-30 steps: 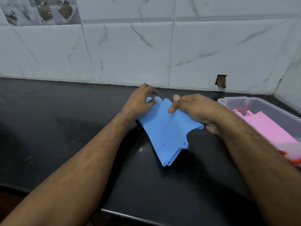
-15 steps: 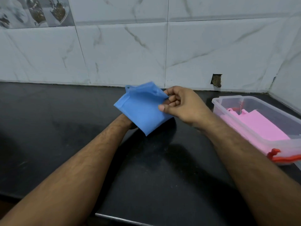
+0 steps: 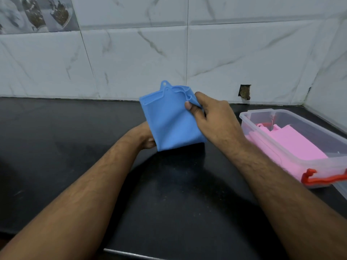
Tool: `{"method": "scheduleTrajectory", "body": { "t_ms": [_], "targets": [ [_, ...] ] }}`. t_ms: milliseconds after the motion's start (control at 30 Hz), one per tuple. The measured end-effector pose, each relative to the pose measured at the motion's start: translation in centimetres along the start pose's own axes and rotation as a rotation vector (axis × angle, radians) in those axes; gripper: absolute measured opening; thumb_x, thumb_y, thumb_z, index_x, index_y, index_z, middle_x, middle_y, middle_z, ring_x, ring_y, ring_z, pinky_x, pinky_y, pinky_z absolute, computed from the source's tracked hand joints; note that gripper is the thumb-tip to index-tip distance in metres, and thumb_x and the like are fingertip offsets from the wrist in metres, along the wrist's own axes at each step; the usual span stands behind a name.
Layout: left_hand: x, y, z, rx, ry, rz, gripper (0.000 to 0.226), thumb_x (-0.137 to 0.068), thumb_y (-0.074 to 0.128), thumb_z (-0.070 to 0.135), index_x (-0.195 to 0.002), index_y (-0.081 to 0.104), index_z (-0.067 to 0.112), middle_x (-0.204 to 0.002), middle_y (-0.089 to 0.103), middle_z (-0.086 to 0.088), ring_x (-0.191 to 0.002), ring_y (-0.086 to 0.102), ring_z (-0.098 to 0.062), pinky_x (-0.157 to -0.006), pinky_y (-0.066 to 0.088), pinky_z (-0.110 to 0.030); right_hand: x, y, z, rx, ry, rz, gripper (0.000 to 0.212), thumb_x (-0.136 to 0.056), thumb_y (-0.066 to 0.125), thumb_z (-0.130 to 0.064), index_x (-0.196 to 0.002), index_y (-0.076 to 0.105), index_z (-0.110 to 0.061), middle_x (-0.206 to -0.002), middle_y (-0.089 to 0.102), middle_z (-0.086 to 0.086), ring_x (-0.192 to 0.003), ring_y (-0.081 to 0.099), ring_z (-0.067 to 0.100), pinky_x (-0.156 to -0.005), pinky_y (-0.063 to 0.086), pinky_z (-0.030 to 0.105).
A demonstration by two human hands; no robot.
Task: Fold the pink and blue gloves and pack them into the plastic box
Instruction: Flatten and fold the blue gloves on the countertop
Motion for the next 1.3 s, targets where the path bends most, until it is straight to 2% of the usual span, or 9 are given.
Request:
{"method": "scheduleTrajectory", "body": {
  "t_ms": [100,267,333,433,633,833,1000,1167,1300],
  "targets": [
    [-0.3,0.6,1.8,0.132,0.049,-0.020,0.029,-0.103,0.054,0.039,-0.111,0.072,0.019,-0.110,0.069,-0.008,-0.099,0.064,-0.031,-0.076,0.053,-0.041,-0.3,-0.4,0.7,0.106,0.067,0.065,0.038,-0.101,0.043,-0.053,-0.080,0.032,-0.023,-0.060,0.046,-0.002,-0.066,0.052,0.034,-0.060,0.045,0.039],
    [0.0,-0.3,2.0,0.095,-0.124,-0.208,0.099,-0.084,0.016,0.091,-0.100,0.065,0.007,-0.071,0.054,-0.012,-0.053,0.053,-0.026,-0.050,0.043,-0.031,-0.5,0.3,3.1,0.016,0.251,0.079,0.032,-0.102,0.046,-0.039,-0.078,0.039,-0.017,-0.067,0.048,0.001,-0.071,0.052,0.034,-0.060,0.036,0.035],
    [0.3,0.3,2.1,-0.019,-0.101,-0.242,0.079,-0.088,0.037,0.083,-0.106,0.073,0.015,-0.081,0.066,-0.010,-0.063,0.063,-0.024,-0.053,0.050,-0.031,-0.6,0.6,3.9,-0.001,0.317,0.062,0.030,-0.103,0.045,-0.036,-0.080,0.043,-0.016,-0.075,0.052,0.003,-0.075,0.053,0.032,-0.063,0.035,0.033],
    [0.2,0.9,1.5,-0.233,-0.081,-0.111,0.032,-0.095,0.069,0.038,-0.117,0.074,0.016,-0.109,0.077,-0.013,-0.090,0.070,-0.028,-0.064,0.054,-0.034,-0.7,1.0,4.7,-0.021,0.388,0.011,0.029,-0.104,0.044,-0.036,-0.083,0.047,-0.016,-0.084,0.057,0.005,-0.077,0.053,0.028,-0.064,0.033,0.032],
    [-0.2,0.5,1.3,-0.256,-0.088,0.045,0.008,-0.099,0.066,0.022,-0.103,0.073,0.019,-0.093,0.079,-0.002,-0.076,0.074,-0.019,-0.049,0.052,-0.026,-0.8,1.5,5.2,-0.078,0.496,-0.124,0.039,-0.104,0.037,-0.048,-0.085,0.050,-0.016,-0.084,0.056,0.000,-0.078,0.053,0.023,-0.059,0.032,0.032],
    [-0.7,-1.1,1.4,-0.327,-0.022,0.281,0.016,-0.100,0.066,0.023,-0.108,0.070,0.009,-0.094,0.078,-0.005,-0.081,0.074,-0.023,-0.057,0.057,-0.034,-0.6,2.1,4.6,0.005,0.486,-0.304,0.047,-0.100,0.051,-0.042,-0.066,0.055,-0.010,-0.065,0.063,0.002,-0.067,0.058,0.022,-0.057,0.042,0.027],
    [-0.8,-0.6,1.2,-0.529,0.000,0.411,0.027,-0.097,0.067,0.029,-0.105,0.066,0.003,-0.104,0.075,-0.013,-0.093,0.072,-0.031,-0.077,0.061,-0.047,-0.2,2.3,4.4,0.022,0.555,-0.368,0.030,-0.101,0.051,-0.030,-0.088,0.065,-0.007,-0.065,0.075,0.008,-0.060,0.074,0.022,-0.075,0.061,0.034],
    [-0.7,0.0,2.0,-0.920,0.104,0.566,0.034,-0.093,0.069,0.034,-0.074,0.054,0.011,-0.070,0.054,0.003,-0.062,0.048,-0.010,-0.051,0.031,-0.024,0.1,2.7,3.7,0.072,0.592,-0.452,0.017,-0.096,0.043,-0.010,-0.098,0.059,-0.006,-0.065,0.072,0.007,-0.052,0.070,0.019,-0.051,0.054,0.023],
    [-0.5,-0.5,2.2,-0.886,0.111,0.614,0.036,-0.088,0.076,0.033,-0.080,0.070,-0.001,-0.077,0.070,-0.009,-0.071,0.062,-0.021,-0.056,0.046,-0.027,0.3,2.4,3.3,0.094,0.626,-0.531,0.025,-0.088,0.043,0.001,-0.109,0.057,-0.002,-0.082,0.076,0.014,-0.082,0.076,0.028,-0.078,0.062,0.038]
  ]
}}
Point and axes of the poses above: each hand's wrist, its own x-axis away from the middle knuckle, its own y-axis out of the palm, z = x × y, the point moved 4 cm from there along -x, towards the middle knuckle
